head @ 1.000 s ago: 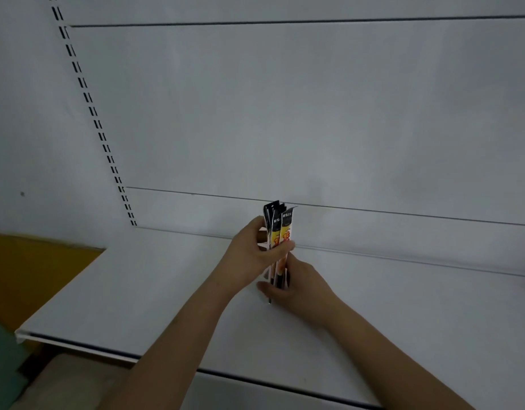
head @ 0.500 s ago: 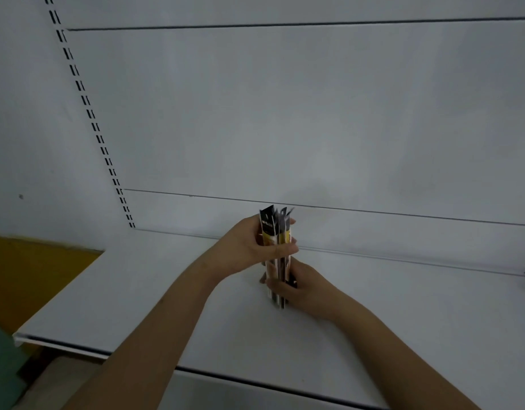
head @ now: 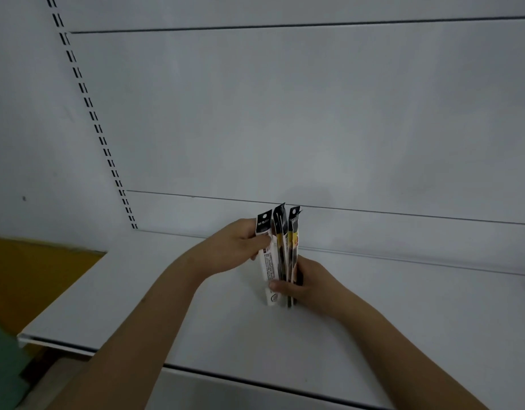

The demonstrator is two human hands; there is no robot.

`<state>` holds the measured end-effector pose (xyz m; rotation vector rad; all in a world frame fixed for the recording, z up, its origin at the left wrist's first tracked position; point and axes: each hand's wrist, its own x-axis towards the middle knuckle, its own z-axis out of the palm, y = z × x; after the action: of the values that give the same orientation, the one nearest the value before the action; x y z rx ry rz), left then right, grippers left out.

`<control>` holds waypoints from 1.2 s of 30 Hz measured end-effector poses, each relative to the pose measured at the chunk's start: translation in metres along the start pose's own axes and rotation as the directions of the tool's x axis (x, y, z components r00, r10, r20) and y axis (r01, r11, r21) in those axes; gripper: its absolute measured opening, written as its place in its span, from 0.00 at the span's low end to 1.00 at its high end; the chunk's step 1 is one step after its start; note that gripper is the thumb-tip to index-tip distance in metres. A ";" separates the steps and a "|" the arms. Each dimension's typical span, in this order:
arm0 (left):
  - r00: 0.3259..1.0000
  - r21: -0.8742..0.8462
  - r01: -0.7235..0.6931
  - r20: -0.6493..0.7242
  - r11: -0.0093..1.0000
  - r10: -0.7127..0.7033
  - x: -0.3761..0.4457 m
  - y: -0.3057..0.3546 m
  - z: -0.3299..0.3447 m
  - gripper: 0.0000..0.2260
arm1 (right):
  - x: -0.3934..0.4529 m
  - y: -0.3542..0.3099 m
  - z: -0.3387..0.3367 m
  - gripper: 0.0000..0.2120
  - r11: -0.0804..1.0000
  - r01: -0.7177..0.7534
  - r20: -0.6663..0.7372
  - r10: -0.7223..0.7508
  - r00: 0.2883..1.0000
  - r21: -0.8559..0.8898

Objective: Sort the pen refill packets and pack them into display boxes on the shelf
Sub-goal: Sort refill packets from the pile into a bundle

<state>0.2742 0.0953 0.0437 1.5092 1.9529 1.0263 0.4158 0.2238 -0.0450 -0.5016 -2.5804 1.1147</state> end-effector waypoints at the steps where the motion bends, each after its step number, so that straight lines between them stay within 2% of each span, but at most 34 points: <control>1: 0.999 0.017 0.002 -0.037 1.000 -0.002 0.000 -0.001 -0.004 0.13 | 0.001 0.002 0.000 0.18 1.000 -0.010 -0.015 0.010 1.000 -0.015; 3: 0.993 0.054 -0.006 -0.119 0.999 0.012 -0.001 -0.004 -0.010 0.16 | 0.002 0.006 0.000 0.21 0.999 -0.033 -0.071 0.029 0.997 -0.043; 6: 0.979 0.081 -0.013 -0.203 0.997 0.029 -0.001 -0.008 -0.009 0.12 | 0.002 0.006 0.001 0.20 0.998 -0.036 -0.144 0.028 0.989 -0.053; 10: 0.987 0.040 -0.045 -0.149 0.998 0.051 0.003 -0.009 0.011 0.04 | 0.000 -0.001 0.007 0.05 0.999 0.038 -0.065 -0.040 0.997 -0.026; 12: 0.991 -0.068 -0.060 -0.121 0.996 0.051 0.005 -0.009 0.016 0.04 | -0.002 -0.005 0.007 0.08 0.998 0.057 -0.060 -0.058 0.997 -0.015; 15: 1.000 -0.348 -0.028 -0.003 0.937 0.028 0.004 -0.012 0.014 0.13 | -0.004 -0.008 0.003 0.14 0.999 0.044 -0.059 -0.045 0.997 -0.017; 17: 0.998 -0.406 -0.013 0.058 0.914 0.040 0.002 -0.013 0.012 0.17 | -0.004 -0.007 0.002 0.15 0.999 0.030 -0.037 -0.031 0.999 -0.029; 20: 0.997 -0.400 -0.033 0.049 0.916 0.057 0.003 -0.010 0.013 0.17 | -0.004 -0.007 0.003 0.13 0.999 0.025 -0.012 -0.025 1.000 -0.021; 25: 0.995 -0.389 -0.041 0.069 0.920 0.073 0.005 -0.005 0.015 0.13 | -0.003 -0.002 0.002 0.06 1.000 0.023 -0.050 -0.023 0.998 0.003; 30: 0.995 -0.302 -0.068 0.050 0.951 0.087 0.002 0.002 0.024 0.18 | -0.004 -0.002 0.003 0.09 1.000 0.012 -0.023 -0.011 1.000 0.026; 32: 0.996 -0.308 -0.073 0.019 0.949 0.083 0.003 0.005 0.026 0.15 | -0.006 -0.003 0.002 0.12 0.996 -0.016 0.012 0.015 1.000 0.093; 36: 0.992 -0.350 -0.122 -0.014 0.929 0.125 0.001 0.009 0.025 0.13 | -0.006 0.000 0.001 0.10 0.995 -0.031 0.019 0.029 0.999 0.092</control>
<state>0.2985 0.1045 0.0356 1.4403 1.5779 1.3385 0.4212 0.2209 -0.0464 -0.5128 -2.5304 1.2469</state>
